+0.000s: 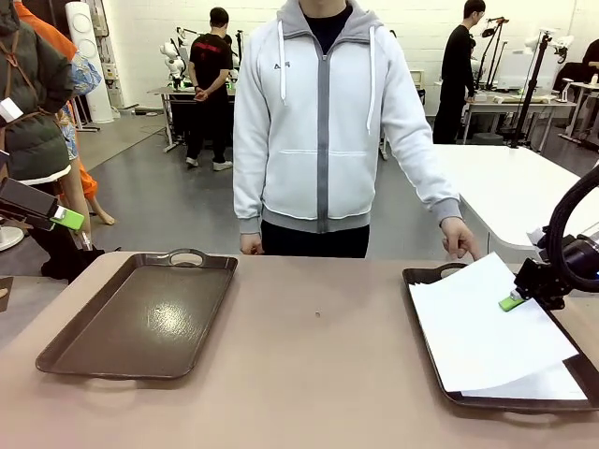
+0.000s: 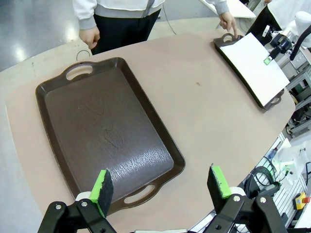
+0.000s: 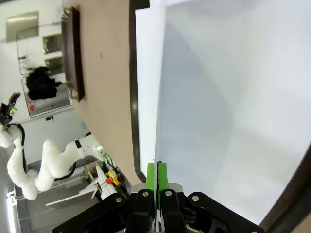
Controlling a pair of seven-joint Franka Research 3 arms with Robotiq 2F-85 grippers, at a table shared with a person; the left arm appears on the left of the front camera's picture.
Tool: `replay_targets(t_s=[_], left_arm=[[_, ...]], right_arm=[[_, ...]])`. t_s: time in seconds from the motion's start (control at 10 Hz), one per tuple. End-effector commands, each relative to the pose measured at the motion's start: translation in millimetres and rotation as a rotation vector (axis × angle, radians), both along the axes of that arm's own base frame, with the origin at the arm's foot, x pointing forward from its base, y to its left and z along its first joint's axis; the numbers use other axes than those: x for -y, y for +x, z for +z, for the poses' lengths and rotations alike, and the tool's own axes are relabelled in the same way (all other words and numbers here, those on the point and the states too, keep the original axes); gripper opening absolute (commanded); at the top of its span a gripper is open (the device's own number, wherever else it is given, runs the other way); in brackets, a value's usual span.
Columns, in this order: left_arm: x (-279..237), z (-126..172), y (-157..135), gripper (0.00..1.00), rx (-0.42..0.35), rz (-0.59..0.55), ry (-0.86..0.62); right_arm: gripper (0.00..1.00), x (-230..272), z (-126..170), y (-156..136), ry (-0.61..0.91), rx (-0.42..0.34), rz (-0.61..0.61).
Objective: Sort the A4 documents.
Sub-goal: Place the A4 Paper in the designated Handle tray.
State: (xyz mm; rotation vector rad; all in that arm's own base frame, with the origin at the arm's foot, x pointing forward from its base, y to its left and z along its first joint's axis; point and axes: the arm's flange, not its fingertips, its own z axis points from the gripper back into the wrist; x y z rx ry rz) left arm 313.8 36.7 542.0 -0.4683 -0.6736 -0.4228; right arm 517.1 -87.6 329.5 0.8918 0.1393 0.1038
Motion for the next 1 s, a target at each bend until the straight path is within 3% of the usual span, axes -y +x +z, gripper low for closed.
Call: replay_targets(t_s=[0.0,0.9], left_arm=[[-1,-1,1,1.0,0.003,-0.018,-0.015],[-1,-1,1,1.0,0.003,-0.018,-0.015]], right_arm=[[0.01,11,2,13,-0.03,-0.032,0.053],[0.01,10,-22,9,-0.126,-0.024,-0.06]])
